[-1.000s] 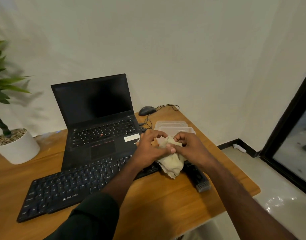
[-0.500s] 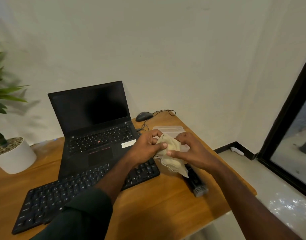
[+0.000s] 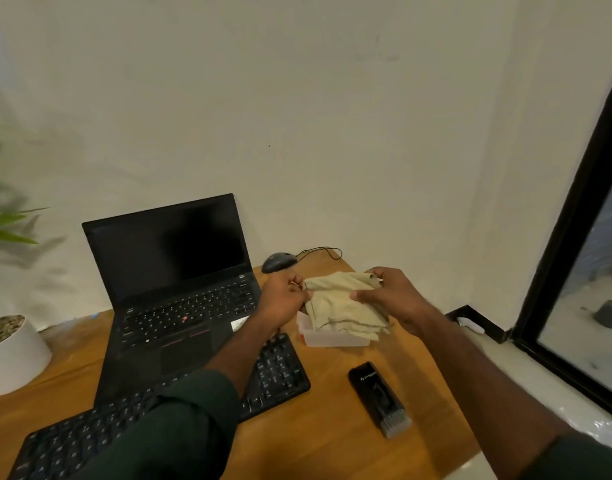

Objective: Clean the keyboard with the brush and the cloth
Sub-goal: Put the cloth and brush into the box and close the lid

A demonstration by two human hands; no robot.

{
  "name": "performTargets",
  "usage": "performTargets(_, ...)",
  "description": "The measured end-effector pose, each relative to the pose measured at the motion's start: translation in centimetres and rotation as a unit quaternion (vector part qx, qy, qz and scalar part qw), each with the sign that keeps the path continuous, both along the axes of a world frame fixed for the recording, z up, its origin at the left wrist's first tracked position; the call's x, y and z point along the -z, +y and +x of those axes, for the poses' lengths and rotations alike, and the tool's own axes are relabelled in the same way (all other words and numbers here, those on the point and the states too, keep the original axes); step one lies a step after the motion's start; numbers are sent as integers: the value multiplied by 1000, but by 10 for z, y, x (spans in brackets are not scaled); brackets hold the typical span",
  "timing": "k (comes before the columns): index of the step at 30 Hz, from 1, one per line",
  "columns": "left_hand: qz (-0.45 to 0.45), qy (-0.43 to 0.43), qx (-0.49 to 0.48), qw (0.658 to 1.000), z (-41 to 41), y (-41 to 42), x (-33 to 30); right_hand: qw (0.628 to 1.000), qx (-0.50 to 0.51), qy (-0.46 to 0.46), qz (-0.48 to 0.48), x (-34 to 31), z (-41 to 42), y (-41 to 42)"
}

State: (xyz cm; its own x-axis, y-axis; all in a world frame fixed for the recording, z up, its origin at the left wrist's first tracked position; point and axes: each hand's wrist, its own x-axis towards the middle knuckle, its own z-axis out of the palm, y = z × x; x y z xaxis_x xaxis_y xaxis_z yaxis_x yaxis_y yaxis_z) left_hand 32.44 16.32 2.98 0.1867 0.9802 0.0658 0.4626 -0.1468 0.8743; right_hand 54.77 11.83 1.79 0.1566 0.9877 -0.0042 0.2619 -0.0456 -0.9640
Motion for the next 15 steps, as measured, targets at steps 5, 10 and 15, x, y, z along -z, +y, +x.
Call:
performTargets(5,52,63,-46,996,7,22,7,987,43,-149,35,0,-6,27)
performTargets(10,46,234,-11,971,5,39,15,948,1,-318,-14,2,-14,49)
performTargets(15,98,353,28,930,5,41,26,857,-14,-512,-58,14,-24,51)
